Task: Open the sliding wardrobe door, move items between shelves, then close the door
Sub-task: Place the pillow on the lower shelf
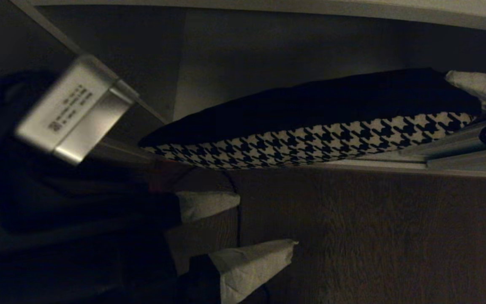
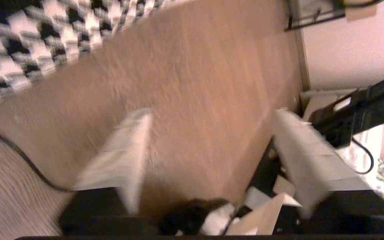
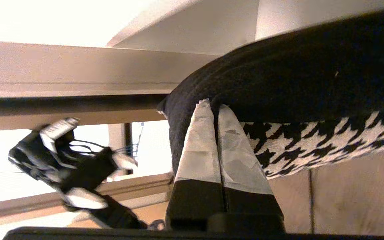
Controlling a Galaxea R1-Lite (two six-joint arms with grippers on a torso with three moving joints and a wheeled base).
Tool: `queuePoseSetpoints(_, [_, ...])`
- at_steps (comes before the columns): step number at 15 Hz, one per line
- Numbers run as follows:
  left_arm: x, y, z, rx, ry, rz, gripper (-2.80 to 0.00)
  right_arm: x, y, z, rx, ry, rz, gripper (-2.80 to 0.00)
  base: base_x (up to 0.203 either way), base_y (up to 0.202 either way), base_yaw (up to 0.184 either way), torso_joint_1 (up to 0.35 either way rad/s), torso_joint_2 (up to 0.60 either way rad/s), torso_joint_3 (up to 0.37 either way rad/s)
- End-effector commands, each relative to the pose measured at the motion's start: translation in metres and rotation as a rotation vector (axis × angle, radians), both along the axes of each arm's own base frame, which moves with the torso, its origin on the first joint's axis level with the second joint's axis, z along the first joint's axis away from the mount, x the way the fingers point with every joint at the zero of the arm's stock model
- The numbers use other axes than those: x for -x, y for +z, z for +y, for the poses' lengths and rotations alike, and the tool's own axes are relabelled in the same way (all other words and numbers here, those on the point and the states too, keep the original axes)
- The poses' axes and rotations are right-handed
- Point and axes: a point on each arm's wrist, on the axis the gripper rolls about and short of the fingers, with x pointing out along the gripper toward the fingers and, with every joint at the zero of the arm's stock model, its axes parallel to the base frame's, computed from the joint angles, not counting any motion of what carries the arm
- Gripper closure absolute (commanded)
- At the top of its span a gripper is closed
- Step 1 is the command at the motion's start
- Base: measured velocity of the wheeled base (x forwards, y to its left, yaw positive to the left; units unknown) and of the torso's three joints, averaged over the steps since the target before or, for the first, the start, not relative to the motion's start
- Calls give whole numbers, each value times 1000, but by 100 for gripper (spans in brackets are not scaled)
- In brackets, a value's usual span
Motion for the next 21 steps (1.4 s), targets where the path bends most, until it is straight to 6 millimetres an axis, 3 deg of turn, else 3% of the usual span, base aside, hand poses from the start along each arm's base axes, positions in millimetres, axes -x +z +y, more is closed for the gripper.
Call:
queuePoseSetpoints(1, [-3,-10,-7,-35,0,21,0,13,5,0,-17,14,-8,0,0,0,0,0,0,0])
queuePoseSetpoints(3, [-7,-22,-15,-77,-13,55,0,20,8,0,-44,25,10,0,0,0,0,0,0,0])
queuePoseSetpoints(6, [-4,-22,-13,-45,-87,126,0,22,9,0,-44,24,5,0,0,0,0,0,0,0])
queuePoseSetpoints(12, [-10,-49,-28,-145,-107,180,0,17,10,0,-44,24,7,0,0,0,0,0,0,0])
queuePoseSetpoints(17, [-26,-83,-57,-255,-87,219,0,15,12,0,-46,26,3,0,0,0,0,0,0,0])
queuePoseSetpoints(19, [-35,-100,-71,-324,-8,158,0,15,12,0,-46,26,5,0,0,0,0,0,0,0])
queuePoseSetpoints(21, [-48,-106,-89,-277,109,46,0,16,11,0,-46,27,7,0,0,0,0,0,0,0])
